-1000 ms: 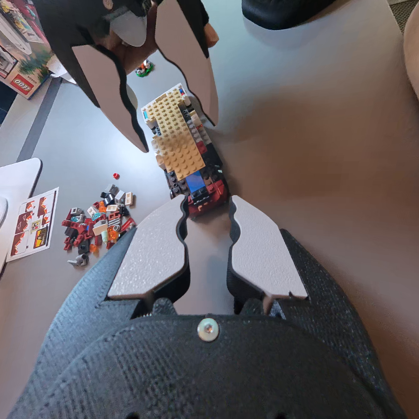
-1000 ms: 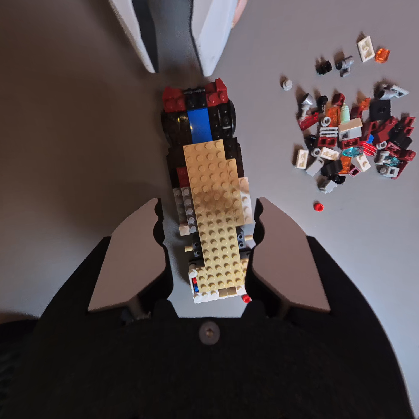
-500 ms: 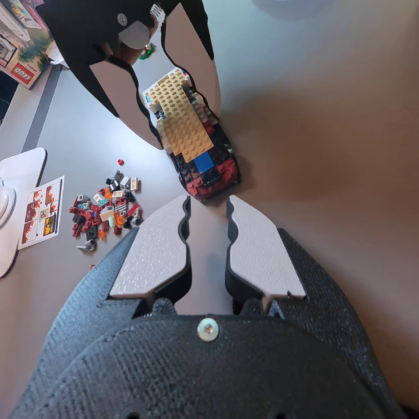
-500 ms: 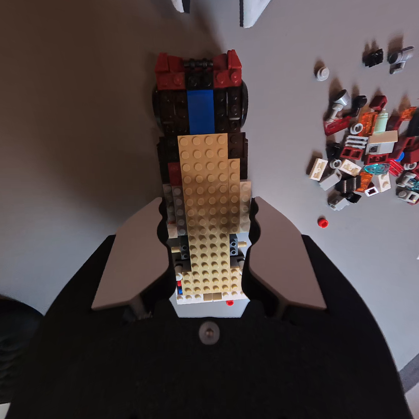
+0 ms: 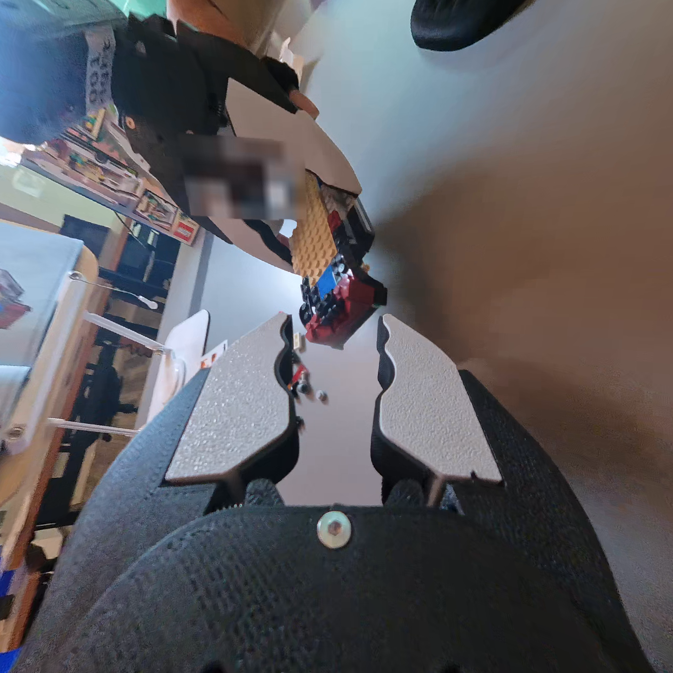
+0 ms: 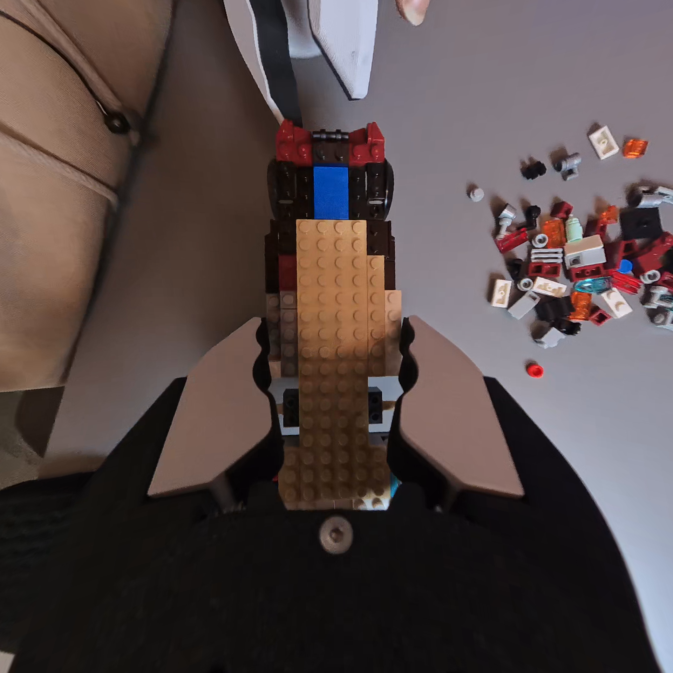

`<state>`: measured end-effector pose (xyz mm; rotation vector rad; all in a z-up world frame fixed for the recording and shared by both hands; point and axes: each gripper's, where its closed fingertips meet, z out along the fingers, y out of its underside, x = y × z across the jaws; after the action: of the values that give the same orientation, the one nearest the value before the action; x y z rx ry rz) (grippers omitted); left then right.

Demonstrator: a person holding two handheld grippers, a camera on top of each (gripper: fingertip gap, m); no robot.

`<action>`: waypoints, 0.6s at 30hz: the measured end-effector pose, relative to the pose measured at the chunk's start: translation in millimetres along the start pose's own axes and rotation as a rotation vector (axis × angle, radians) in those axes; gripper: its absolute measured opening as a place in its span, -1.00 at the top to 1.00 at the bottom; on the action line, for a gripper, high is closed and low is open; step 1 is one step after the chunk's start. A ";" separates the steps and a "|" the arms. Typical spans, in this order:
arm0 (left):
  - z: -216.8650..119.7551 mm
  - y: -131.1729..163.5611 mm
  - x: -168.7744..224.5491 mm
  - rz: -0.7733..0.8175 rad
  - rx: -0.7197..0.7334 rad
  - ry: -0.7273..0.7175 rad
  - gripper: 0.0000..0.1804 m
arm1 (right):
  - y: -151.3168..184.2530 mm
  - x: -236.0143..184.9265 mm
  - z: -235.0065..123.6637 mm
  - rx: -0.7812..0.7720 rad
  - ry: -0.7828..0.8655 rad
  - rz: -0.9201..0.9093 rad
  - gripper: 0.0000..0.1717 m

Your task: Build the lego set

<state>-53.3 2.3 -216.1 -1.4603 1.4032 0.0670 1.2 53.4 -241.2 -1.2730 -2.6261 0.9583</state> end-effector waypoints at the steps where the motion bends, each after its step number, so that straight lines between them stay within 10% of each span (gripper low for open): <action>1: -0.4 -1.6 -0.1 0.031 0.002 -0.011 0.50 | -2.1 -2.0 -0.7 0.034 -0.019 0.013 0.19; 18: 2.4 -20.0 13.2 0.282 0.034 -0.062 0.68 | -7.4 -29.7 15.3 0.134 -0.184 0.054 0.19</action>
<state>-32.9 -10.1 -213.5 -1.2145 1.5429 0.2625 10.7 20.6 -243.5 -1.2873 -2.6168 1.2943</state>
